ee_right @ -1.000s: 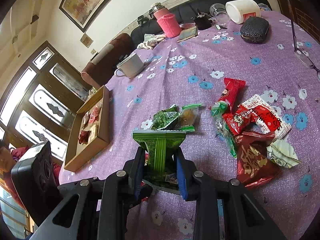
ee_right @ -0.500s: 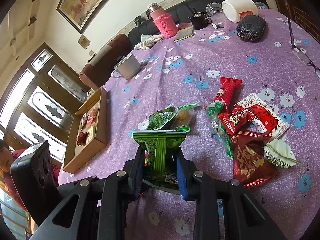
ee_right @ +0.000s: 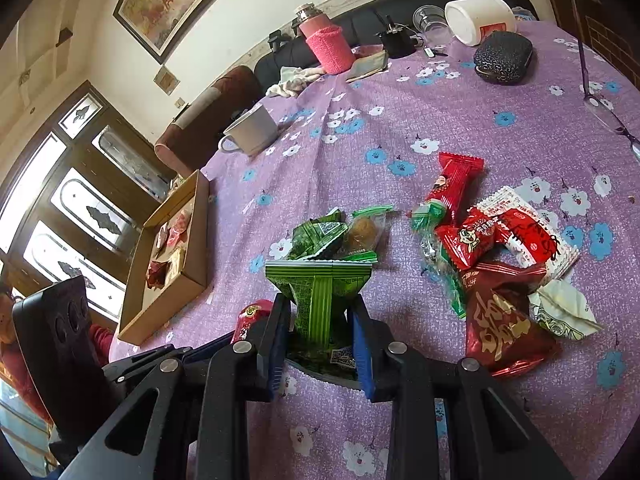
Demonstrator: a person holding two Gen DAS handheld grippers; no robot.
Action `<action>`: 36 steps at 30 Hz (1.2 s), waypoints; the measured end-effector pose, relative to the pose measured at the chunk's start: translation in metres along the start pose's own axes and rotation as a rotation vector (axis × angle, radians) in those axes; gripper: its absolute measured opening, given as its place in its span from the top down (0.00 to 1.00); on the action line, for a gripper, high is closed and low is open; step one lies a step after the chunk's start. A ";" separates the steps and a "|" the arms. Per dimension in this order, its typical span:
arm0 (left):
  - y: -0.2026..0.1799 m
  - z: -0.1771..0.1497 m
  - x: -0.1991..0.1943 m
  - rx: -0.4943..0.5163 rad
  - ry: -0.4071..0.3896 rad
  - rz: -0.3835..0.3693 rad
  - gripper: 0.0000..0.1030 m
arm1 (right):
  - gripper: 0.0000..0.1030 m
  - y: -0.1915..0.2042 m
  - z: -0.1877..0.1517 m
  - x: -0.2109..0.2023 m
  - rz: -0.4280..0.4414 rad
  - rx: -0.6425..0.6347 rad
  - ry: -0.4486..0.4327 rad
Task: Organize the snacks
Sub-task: 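Lift the green packet with the right gripper while the left gripper lifts the red character packet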
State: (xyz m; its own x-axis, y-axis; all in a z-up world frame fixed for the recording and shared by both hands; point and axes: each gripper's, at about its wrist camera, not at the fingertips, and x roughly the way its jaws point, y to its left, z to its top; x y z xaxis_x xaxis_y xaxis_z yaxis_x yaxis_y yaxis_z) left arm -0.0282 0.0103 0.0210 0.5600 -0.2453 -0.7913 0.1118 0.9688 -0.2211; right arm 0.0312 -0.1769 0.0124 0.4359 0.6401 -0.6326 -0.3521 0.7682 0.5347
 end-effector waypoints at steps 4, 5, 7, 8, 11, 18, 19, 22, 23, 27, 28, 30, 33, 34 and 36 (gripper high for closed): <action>-0.003 0.001 -0.001 0.011 -0.014 -0.006 0.80 | 0.70 -0.005 0.000 0.002 0.007 0.021 0.006; -0.003 0.001 -0.001 0.011 -0.017 -0.008 0.80 | 0.70 -0.005 0.000 0.003 0.010 0.022 0.007; -0.002 0.001 -0.001 0.010 -0.016 -0.016 0.80 | 0.70 -0.004 0.000 0.002 0.020 0.019 0.005; -0.002 0.001 0.000 0.008 -0.014 -0.019 0.80 | 0.70 -0.003 0.000 0.002 0.025 0.016 0.003; -0.002 0.003 -0.001 0.011 -0.016 -0.028 0.80 | 0.70 0.000 0.000 0.000 0.038 -0.002 -0.013; -0.005 0.007 -0.004 0.034 -0.042 -0.042 0.79 | 0.70 0.000 0.001 -0.002 0.061 -0.021 -0.040; -0.004 0.009 -0.005 0.033 -0.048 -0.046 0.79 | 0.70 0.000 0.002 -0.002 0.059 -0.025 -0.042; 0.002 0.013 -0.003 0.020 -0.053 -0.052 0.79 | 0.69 0.001 0.002 -0.001 0.062 -0.035 -0.043; 0.004 0.013 -0.001 0.012 -0.051 -0.056 0.79 | 0.69 0.001 0.002 0.000 0.062 -0.036 -0.045; 0.011 0.014 0.004 -0.010 -0.041 -0.076 0.80 | 0.70 0.000 0.003 0.000 0.059 -0.040 -0.052; 0.012 0.014 0.005 -0.013 -0.037 -0.084 0.80 | 0.70 0.000 0.003 0.001 0.058 -0.039 -0.053; 0.012 0.014 0.005 -0.013 -0.036 -0.094 0.80 | 0.70 -0.001 0.002 0.001 0.051 -0.040 -0.056; 0.013 0.012 0.000 -0.011 -0.049 -0.112 0.80 | 0.70 0.000 0.002 0.000 0.042 -0.044 -0.066; 0.014 0.012 -0.003 -0.011 -0.056 -0.115 0.79 | 0.70 0.000 0.003 0.001 0.041 -0.043 -0.068; 0.017 0.013 -0.012 -0.009 -0.084 -0.119 0.79 | 0.70 0.002 0.004 0.005 0.030 -0.025 -0.062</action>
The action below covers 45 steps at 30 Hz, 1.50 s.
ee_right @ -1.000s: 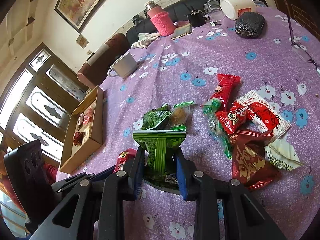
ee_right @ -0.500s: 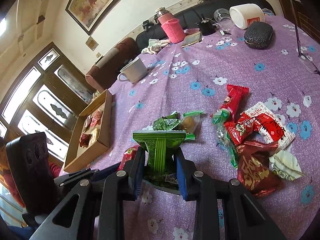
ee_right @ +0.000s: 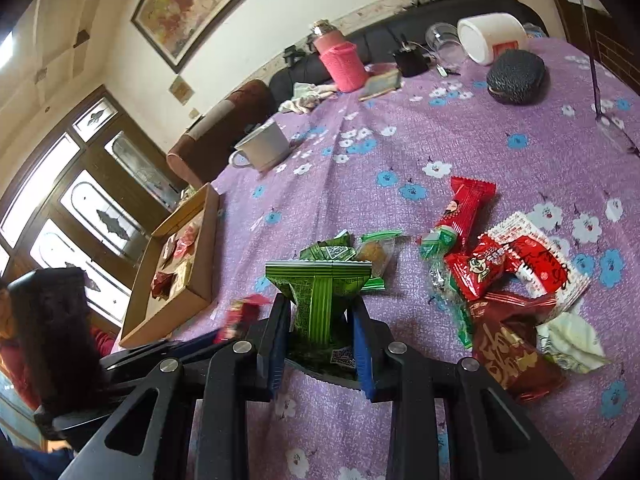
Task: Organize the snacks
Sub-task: 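Lift the green packet with the right gripper while the left gripper lifts the red character packet, then carry both packets over the box tray and open both grippers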
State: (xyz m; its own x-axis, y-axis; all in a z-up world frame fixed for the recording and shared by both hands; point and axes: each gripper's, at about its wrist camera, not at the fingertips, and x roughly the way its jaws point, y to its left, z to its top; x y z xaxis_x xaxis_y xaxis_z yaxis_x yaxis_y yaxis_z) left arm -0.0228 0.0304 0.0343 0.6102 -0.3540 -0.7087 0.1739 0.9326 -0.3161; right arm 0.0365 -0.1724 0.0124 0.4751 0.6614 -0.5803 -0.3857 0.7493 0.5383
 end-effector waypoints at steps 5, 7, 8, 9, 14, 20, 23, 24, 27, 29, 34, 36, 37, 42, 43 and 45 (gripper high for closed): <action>0.011 0.003 -0.026 -0.018 -0.057 -0.006 0.79 | 0.69 0.013 0.001 -0.002 0.029 0.044 -0.002; 0.020 0.005 -0.038 -0.032 -0.082 -0.001 0.79 | 0.69 0.017 -0.001 -0.001 0.056 0.073 0.010; 0.027 0.006 -0.045 -0.048 -0.097 0.002 0.79 | 0.69 0.020 -0.001 -0.001 0.068 0.083 0.014; 0.032 0.007 -0.050 -0.058 -0.106 0.006 0.79 | 0.69 0.024 -0.001 0.000 0.078 0.091 0.017; 0.061 0.015 -0.076 -0.110 -0.158 0.035 0.79 | 0.69 0.060 0.003 0.008 0.106 0.046 0.029; 0.105 0.020 -0.109 -0.194 -0.237 0.067 0.79 | 0.69 0.115 0.017 0.031 0.134 -0.041 0.076; 0.130 0.020 -0.124 -0.232 -0.271 0.108 0.79 | 0.69 0.142 0.021 0.045 0.143 -0.093 0.094; 0.138 0.020 -0.127 -0.242 -0.277 0.122 0.79 | 0.69 0.152 0.022 0.051 0.148 -0.111 0.101; 0.167 0.018 -0.134 -0.288 -0.280 0.162 0.79 | 0.69 0.181 0.021 0.071 0.160 -0.161 0.129; 0.187 0.014 -0.136 -0.330 -0.276 0.188 0.79 | 0.69 0.197 0.017 0.087 0.158 -0.191 0.150; 0.218 0.005 -0.134 -0.384 -0.251 0.222 0.79 | 0.69 0.218 0.008 0.122 0.139 -0.233 0.196; 0.224 0.003 -0.130 -0.390 -0.241 0.237 0.79 | 0.69 0.223 0.006 0.136 0.119 -0.247 0.210; 0.227 0.002 -0.128 -0.396 -0.237 0.240 0.79 | 0.69 0.225 0.005 0.141 0.110 -0.255 0.216; 0.234 0.000 -0.124 -0.412 -0.232 0.261 0.79 | 0.69 0.230 0.002 0.162 0.027 -0.321 0.215; 0.235 0.000 -0.123 -0.413 -0.231 0.261 0.79 | 0.69 0.229 0.001 0.166 0.022 -0.323 0.217; 0.237 -0.001 -0.122 -0.416 -0.227 0.261 0.79 | 0.69 0.227 0.000 0.171 0.018 -0.322 0.226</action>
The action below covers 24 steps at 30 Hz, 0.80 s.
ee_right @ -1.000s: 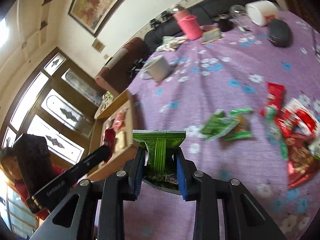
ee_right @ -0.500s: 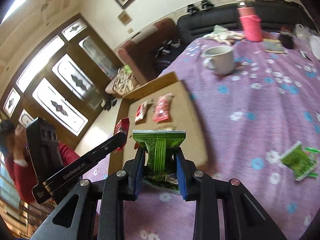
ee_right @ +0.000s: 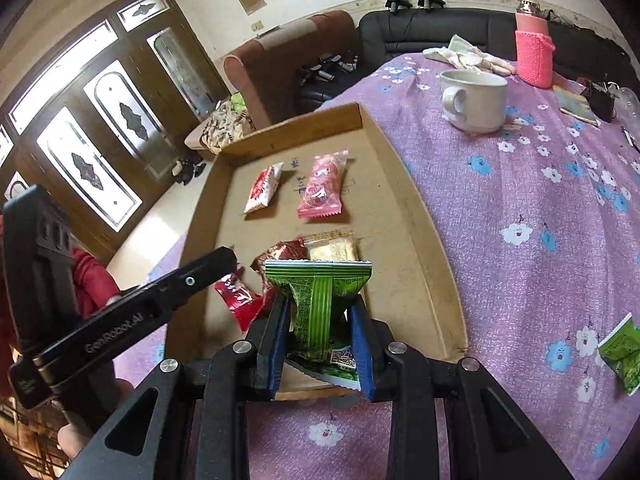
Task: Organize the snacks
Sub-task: 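Carry both packets over the box tray and open both grippers, then grasp the green pea bag with the left gripper while the right gripper returns to the pile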
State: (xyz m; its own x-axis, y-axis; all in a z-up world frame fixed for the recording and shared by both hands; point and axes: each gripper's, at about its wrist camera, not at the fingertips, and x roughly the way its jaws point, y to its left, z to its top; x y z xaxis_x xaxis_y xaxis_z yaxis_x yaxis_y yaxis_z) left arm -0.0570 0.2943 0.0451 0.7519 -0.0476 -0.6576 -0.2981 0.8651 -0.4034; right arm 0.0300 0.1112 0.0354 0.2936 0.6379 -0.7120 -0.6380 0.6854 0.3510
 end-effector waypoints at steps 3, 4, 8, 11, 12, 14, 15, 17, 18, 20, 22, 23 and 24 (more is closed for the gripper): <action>0.001 0.000 0.001 -0.004 0.004 0.001 0.79 | 0.69 0.002 -0.003 0.004 0.001 -0.004 0.007; 0.001 0.000 0.001 -0.004 0.003 0.003 0.79 | 0.69 0.002 -0.003 0.005 0.000 -0.006 0.008; 0.000 0.001 0.001 -0.004 -0.002 0.004 0.79 | 0.68 0.004 -0.006 0.007 -0.008 -0.006 0.005; -0.002 0.000 -0.002 0.001 -0.007 0.003 0.79 | 0.68 0.003 -0.007 0.010 -0.016 -0.007 0.011; -0.003 0.000 -0.003 0.002 -0.010 0.003 0.79 | 0.67 0.001 -0.008 0.010 -0.009 0.004 0.013; -0.005 0.000 -0.006 0.007 -0.017 0.002 0.79 | 0.67 -0.001 -0.007 0.008 0.006 0.018 0.003; -0.005 0.000 -0.007 0.009 -0.020 0.001 0.78 | 0.64 -0.002 -0.006 0.005 0.010 0.020 -0.004; -0.007 0.000 -0.009 0.012 -0.024 -0.001 0.77 | 0.58 -0.005 -0.005 0.000 0.009 0.026 -0.015; -0.008 0.000 -0.011 0.012 -0.029 -0.003 0.73 | 0.57 -0.008 -0.005 -0.005 0.017 0.035 -0.027; -0.011 0.000 -0.014 0.018 -0.041 -0.002 0.66 | 0.57 -0.013 -0.005 -0.014 0.024 0.054 -0.047; -0.016 0.000 -0.018 0.030 -0.057 -0.003 0.63 | 0.57 -0.020 -0.006 -0.026 0.040 0.076 -0.072; -0.019 -0.001 -0.021 0.041 -0.063 -0.006 0.62 | 0.57 -0.024 -0.007 -0.031 0.047 0.082 -0.081; -0.023 -0.001 -0.022 0.050 -0.066 -0.011 0.60 | 0.57 -0.030 -0.009 -0.038 0.052 0.094 -0.093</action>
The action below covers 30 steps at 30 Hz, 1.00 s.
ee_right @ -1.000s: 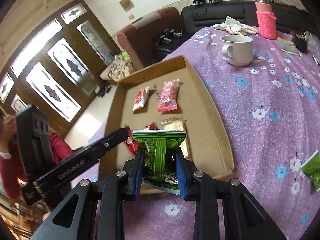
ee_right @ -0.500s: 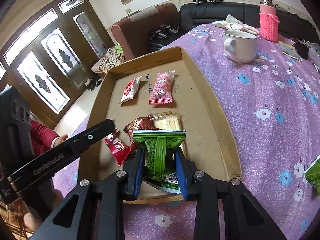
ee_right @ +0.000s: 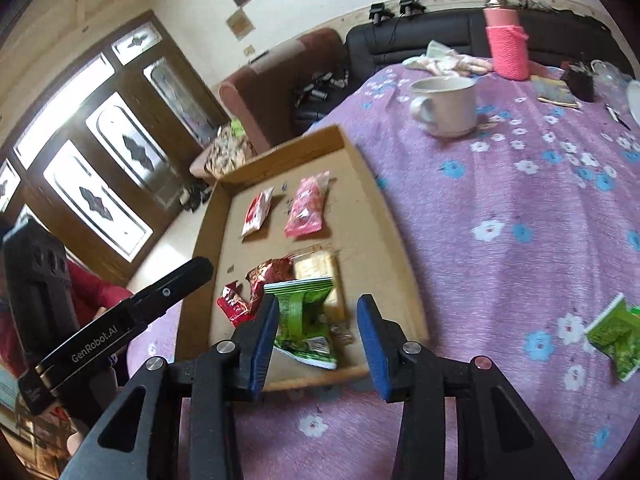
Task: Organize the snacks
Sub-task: 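Grasp the green pea bag with the left gripper while the right gripper returns to the pile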
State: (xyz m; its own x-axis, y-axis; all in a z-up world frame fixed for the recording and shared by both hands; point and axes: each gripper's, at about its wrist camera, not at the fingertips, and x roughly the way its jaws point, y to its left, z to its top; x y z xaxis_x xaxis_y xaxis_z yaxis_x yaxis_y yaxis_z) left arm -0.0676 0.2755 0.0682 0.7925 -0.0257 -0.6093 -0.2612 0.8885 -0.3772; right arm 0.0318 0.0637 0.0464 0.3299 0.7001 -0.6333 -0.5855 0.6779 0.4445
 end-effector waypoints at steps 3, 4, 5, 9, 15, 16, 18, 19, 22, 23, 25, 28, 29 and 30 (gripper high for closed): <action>-0.013 -0.001 -0.005 0.033 -0.007 -0.024 0.51 | 0.57 -0.017 -0.003 -0.020 -0.002 0.030 -0.034; -0.018 -0.002 -0.006 0.044 -0.009 -0.033 0.50 | 0.57 -0.023 -0.004 -0.028 -0.015 0.038 -0.047; -0.023 -0.003 -0.008 0.053 -0.010 -0.046 0.48 | 0.57 -0.030 -0.005 -0.037 -0.025 0.045 -0.064; -0.046 -0.008 -0.010 0.105 0.003 -0.078 0.41 | 0.57 -0.063 -0.009 -0.077 -0.092 0.091 -0.144; -0.081 -0.020 -0.006 0.162 0.032 -0.120 0.40 | 0.58 -0.133 -0.005 -0.108 -0.225 0.219 -0.161; -0.086 -0.023 -0.006 0.172 0.034 -0.126 0.39 | 0.58 -0.147 -0.004 -0.105 -0.226 0.234 -0.137; -0.097 -0.029 -0.005 0.189 0.028 -0.127 0.32 | 0.58 -0.164 -0.004 -0.093 -0.280 0.233 -0.080; -0.101 -0.031 -0.005 0.196 0.022 -0.124 0.31 | 0.58 -0.170 -0.005 -0.088 -0.299 0.241 -0.068; -0.108 -0.041 -0.009 0.200 -0.020 -0.169 0.27 | 0.60 -0.171 -0.015 -0.076 -0.261 0.234 -0.021; -0.110 -0.044 -0.011 0.198 -0.027 -0.197 0.22 | 0.60 -0.165 -0.017 -0.075 -0.235 0.221 -0.006; -0.113 -0.044 -0.008 0.202 0.003 -0.205 0.19 | 0.60 -0.148 -0.021 -0.077 -0.082 0.193 0.029; -0.124 -0.044 0.001 0.261 0.079 -0.198 0.19 | 0.60 -0.141 -0.020 -0.097 -0.047 0.171 -0.035; -0.127 -0.045 0.003 0.272 0.088 -0.199 0.19 | 0.60 -0.144 -0.019 -0.102 -0.084 0.178 -0.052; -0.131 -0.047 0.004 0.283 0.102 -0.202 0.19 | 0.60 -0.152 -0.020 -0.110 -0.138 0.196 -0.078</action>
State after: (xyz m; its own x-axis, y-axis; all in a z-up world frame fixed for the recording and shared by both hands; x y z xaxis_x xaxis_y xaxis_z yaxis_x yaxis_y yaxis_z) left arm -0.0557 0.1376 0.0823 0.7498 -0.2468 -0.6139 0.0696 0.9521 -0.2979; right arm 0.0696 -0.1206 0.0362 0.4572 0.6080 -0.6491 -0.3788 0.7934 0.4764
